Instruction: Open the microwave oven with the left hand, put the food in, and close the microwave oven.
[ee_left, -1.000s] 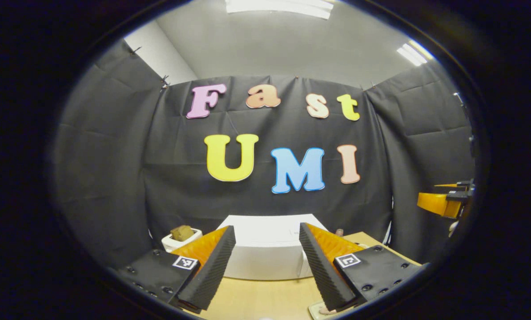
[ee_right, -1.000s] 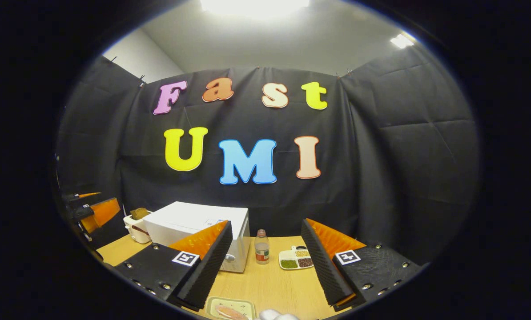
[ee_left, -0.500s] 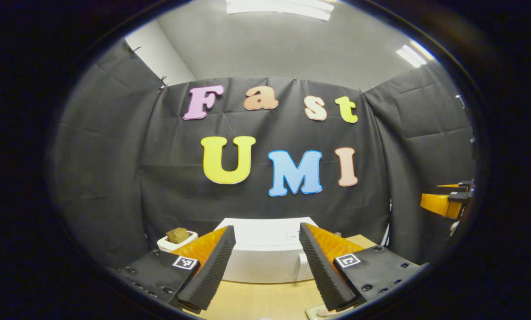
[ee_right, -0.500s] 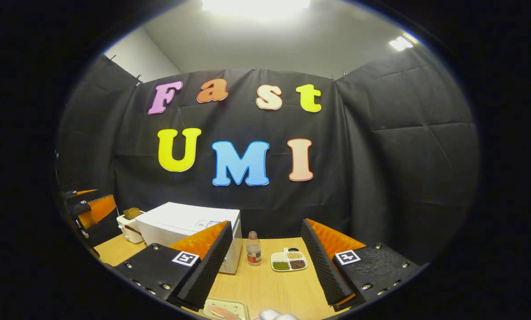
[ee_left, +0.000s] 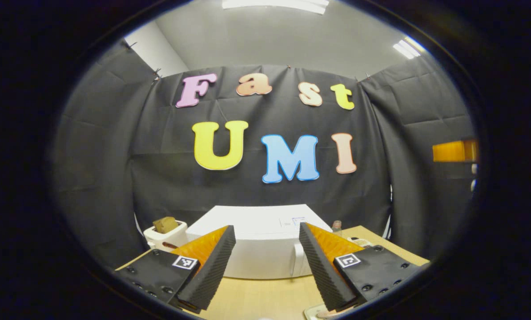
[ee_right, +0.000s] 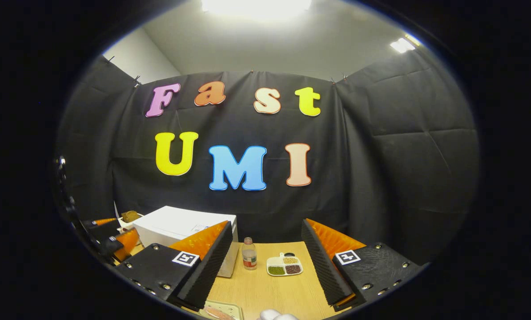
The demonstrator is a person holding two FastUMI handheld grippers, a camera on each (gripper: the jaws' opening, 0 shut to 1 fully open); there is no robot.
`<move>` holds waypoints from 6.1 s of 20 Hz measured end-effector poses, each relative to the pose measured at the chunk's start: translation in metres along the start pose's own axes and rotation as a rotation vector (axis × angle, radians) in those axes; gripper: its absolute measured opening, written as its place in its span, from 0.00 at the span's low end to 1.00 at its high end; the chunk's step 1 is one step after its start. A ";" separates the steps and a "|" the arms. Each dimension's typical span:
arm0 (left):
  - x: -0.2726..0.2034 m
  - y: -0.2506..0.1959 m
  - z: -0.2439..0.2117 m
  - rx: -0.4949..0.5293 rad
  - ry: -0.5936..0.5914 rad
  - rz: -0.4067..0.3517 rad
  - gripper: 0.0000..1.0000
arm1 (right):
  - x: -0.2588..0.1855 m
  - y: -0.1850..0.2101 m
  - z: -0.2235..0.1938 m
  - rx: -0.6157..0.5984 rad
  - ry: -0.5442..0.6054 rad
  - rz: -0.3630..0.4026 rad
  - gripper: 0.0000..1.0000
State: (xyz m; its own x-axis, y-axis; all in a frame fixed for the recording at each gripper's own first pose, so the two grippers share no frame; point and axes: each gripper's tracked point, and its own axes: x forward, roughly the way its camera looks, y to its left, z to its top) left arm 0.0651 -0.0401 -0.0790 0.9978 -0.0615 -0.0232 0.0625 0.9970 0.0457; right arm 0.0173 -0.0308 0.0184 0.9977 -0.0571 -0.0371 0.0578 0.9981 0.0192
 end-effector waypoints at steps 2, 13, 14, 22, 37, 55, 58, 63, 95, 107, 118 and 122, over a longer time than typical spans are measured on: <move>0.016 -0.018 -0.032 0.000 0.020 -0.031 0.94 | -0.001 -0.007 0.006 -0.008 0.004 -0.015 0.95; 0.134 -0.087 -0.167 -0.006 0.139 -0.086 0.99 | 0.001 -0.045 0.008 -0.130 0.069 -0.107 0.95; 0.144 -0.090 -0.176 -0.002 0.150 -0.082 0.97 | 0.001 -0.048 0.008 -0.139 0.077 -0.116 0.95; 0.175 -0.087 -0.206 -0.004 0.186 -0.043 0.97 | 0.009 -0.066 0.009 -0.141 0.089 -0.166 0.95; 0.185 -0.089 -0.220 -0.036 0.254 -0.069 0.23 | 0.001 -0.052 -0.001 -0.150 0.094 -0.117 0.95; 0.108 -0.074 -0.223 0.014 0.244 -0.103 0.22 | -0.023 -0.047 -0.015 -0.137 0.105 -0.072 0.96; 0.078 -0.062 -0.223 0.026 0.253 -0.096 0.21 | -0.022 -0.026 -0.019 -0.139 0.116 -0.007 0.95; 0.025 -0.033 -0.225 -0.022 0.290 -0.078 0.30 | -0.021 0.008 -0.023 -0.183 0.118 0.093 0.96; -0.154 0.230 -0.213 0.093 0.332 0.272 1.00 | -0.035 0.215 -0.046 -0.038 0.147 0.531 0.96; -0.180 0.321 -0.208 0.087 0.351 0.468 0.95 | -0.032 0.220 -0.051 -0.050 0.159 0.540 0.96; -0.196 0.277 -0.162 0.136 0.305 0.436 0.94 | -0.043 0.180 -0.126 -0.124 0.230 0.553 0.95; -0.197 0.237 -0.124 0.161 0.278 0.425 1.00 | -0.058 0.142 -0.200 -0.207 0.337 0.594 0.96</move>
State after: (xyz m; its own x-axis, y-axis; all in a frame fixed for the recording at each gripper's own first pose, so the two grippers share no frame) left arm -0.1192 0.2138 -0.1874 0.8943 0.3826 -0.2319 -0.3217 0.9102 0.2607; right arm -0.0392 0.1184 -0.1767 0.7909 0.4745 -0.3864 -0.5338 0.8437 -0.0566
